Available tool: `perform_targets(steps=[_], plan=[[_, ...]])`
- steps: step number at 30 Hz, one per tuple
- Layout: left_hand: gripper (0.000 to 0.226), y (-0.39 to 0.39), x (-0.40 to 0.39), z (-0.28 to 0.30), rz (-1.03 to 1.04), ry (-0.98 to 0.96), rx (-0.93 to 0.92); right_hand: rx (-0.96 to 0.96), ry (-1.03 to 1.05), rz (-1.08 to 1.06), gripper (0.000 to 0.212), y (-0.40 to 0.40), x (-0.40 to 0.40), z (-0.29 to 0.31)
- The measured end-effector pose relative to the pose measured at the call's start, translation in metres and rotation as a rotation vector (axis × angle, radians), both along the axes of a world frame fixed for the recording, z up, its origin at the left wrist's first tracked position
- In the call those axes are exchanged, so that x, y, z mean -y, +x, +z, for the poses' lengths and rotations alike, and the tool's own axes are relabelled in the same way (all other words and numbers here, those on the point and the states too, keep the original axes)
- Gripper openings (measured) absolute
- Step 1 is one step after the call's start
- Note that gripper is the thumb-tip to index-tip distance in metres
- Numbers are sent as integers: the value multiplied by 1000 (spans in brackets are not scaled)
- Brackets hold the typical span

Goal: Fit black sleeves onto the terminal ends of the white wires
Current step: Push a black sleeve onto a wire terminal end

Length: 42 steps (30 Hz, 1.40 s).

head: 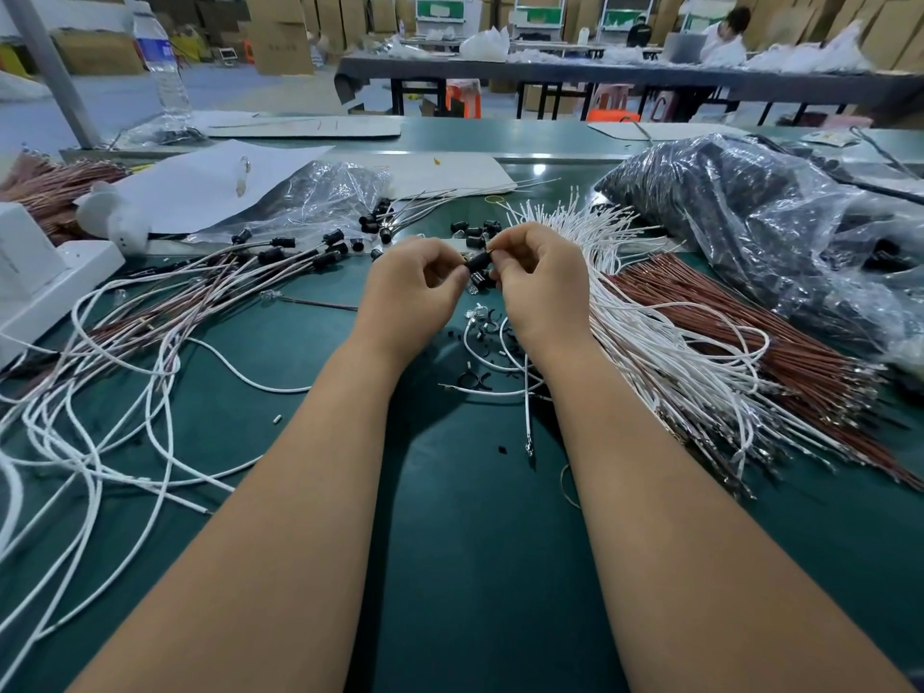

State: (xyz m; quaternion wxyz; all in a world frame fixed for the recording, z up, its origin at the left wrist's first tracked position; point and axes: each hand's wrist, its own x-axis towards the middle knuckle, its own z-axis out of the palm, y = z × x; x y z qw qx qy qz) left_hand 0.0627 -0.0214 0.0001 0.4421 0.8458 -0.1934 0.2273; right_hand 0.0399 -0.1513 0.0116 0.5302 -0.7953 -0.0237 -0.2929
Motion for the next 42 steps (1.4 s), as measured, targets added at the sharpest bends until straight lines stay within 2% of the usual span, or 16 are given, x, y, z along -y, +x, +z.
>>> perform_targets(steps=[6, 9, 14, 17, 20, 26, 31, 42], plan=[[11, 2, 1, -2, 15, -8, -45, 35, -38, 6, 23, -4, -6, 0], [13, 1, 2, -3, -5, -39, -61, -15, 4, 65, 16, -4, -9, -2], [8, 1, 2, -1, -101, -157, -139, -35, 94, 64, 26, 0, -5, -3], [21, 2, 4, 0, -162, -268, -220, -24, 166, 55, 29, 1, -4, -3], [22, 1, 4, 0, -205, -319, -265, -33, 250, 63, 27, 3, -2, -3], [24, -1, 4, -3, -190, -328, -210, -22, 437, 167, 26, 2, 1, -1], [20, 2, 1, 0, -130, -381, -136, -28, 393, 320, 28, 1, -2, 1], [24, 2, 1, 4, -132, -474, -146, 23, 394, 401, 26, 1, -7, 2]])
